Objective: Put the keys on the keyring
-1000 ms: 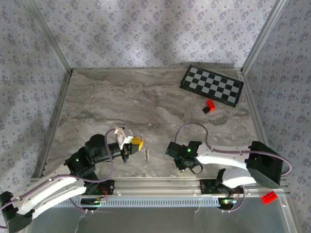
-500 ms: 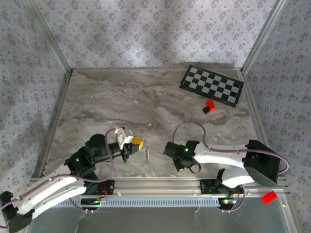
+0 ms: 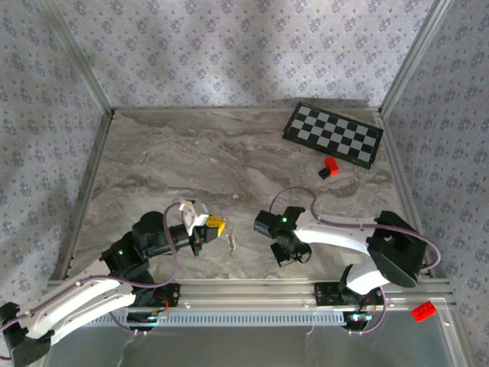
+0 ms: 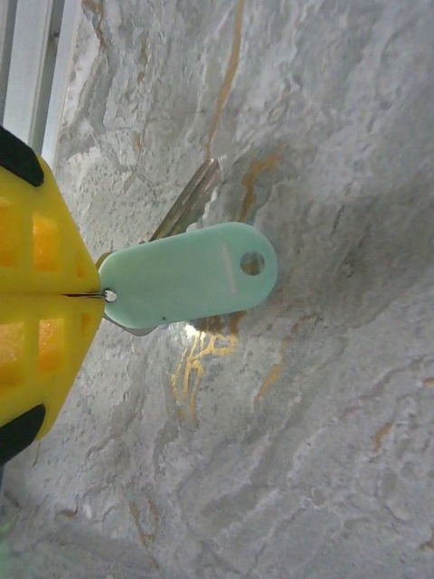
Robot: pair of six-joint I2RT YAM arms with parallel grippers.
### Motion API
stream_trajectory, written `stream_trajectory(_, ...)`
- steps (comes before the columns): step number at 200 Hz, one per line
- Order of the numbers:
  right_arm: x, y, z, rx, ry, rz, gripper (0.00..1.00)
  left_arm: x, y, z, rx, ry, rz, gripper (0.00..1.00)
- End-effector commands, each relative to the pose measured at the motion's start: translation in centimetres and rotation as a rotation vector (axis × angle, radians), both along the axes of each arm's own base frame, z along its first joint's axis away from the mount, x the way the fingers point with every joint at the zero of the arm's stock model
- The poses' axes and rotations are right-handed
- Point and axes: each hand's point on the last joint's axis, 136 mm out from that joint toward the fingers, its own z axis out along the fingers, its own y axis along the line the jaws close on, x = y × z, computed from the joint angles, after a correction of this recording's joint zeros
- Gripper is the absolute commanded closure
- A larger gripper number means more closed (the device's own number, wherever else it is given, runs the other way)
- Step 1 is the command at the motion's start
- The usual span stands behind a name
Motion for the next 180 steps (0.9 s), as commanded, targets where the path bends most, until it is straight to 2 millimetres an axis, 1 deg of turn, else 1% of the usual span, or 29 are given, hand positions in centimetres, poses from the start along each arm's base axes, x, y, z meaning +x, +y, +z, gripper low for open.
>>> stream_trajectory(1, -0.5, -1.0, 0.8, -0.056, 0.123, 0.081, 1.0, -0.1, -0.1, 1.6, -0.062, -0.038, -0.011, 1.0)
stream_trajectory(6, -0.2, -0.5, 0.7, -0.031, 0.124, 0.083, 1.0, -0.1, -0.1, 1.6, -0.061, -0.041, -0.011, 1.0)
stream_trajectory(13, -0.4, -0.3, 0.7, -0.014, 0.148, 0.063, 1.0, 0.0, -0.1, 1.6, -0.058, -0.043, -0.007, 1.0)
stream_trajectory(32, 0.2, -0.3, 0.4, 0.009, 0.165, 0.028, 1.0, 0.1, 0.0, 1.6, -0.056, -0.052, 0.002, 1.0)
stream_trajectory(51, 0.8, 0.3, 0.0, 0.046, 0.192, 0.007, 1.0, 0.2, 0.1, 1.6, -0.058, -0.054, 0.006, 1.0)
stream_trajectory(92, 2.5, 1.5, -0.7, 0.057, 0.209, 0.026, 1.0, 0.2, -0.2, 1.2, -0.05, -0.045, -0.004, 1.0)
stream_trajectory(111, 3.1, 1.3, -1.0, 0.042, 0.213, 0.031, 1.0, 0.2, -0.2, 1.1, -0.052, -0.043, -0.004, 1.0)
stream_trajectory(131, 3.8, 0.5, -1.1, -0.008, 0.191, 0.041, 0.99, 0.1, -0.1, 1.2, -0.058, -0.042, -0.003, 1.0)
stream_trajectory(149, 4.6, 0.7, -0.8, -0.002, 0.151, 0.039, 0.94, 0.1, -0.1, 1.4, -0.069, -0.043, -0.002, 1.0)
stream_trajectory(168, 5.8, 1.4, -0.3, 0.026, 0.086, 0.037, 0.85, -0.1, -0.1, 1.6, -0.074, -0.042, -0.009, 1.0)
stream_trajectory(180, 6.0, 1.8, 0.2, 0.037, 0.057, 0.037, 0.78, -0.1, -0.2, 1.7, -0.076, -0.042, -0.016, 1.0)
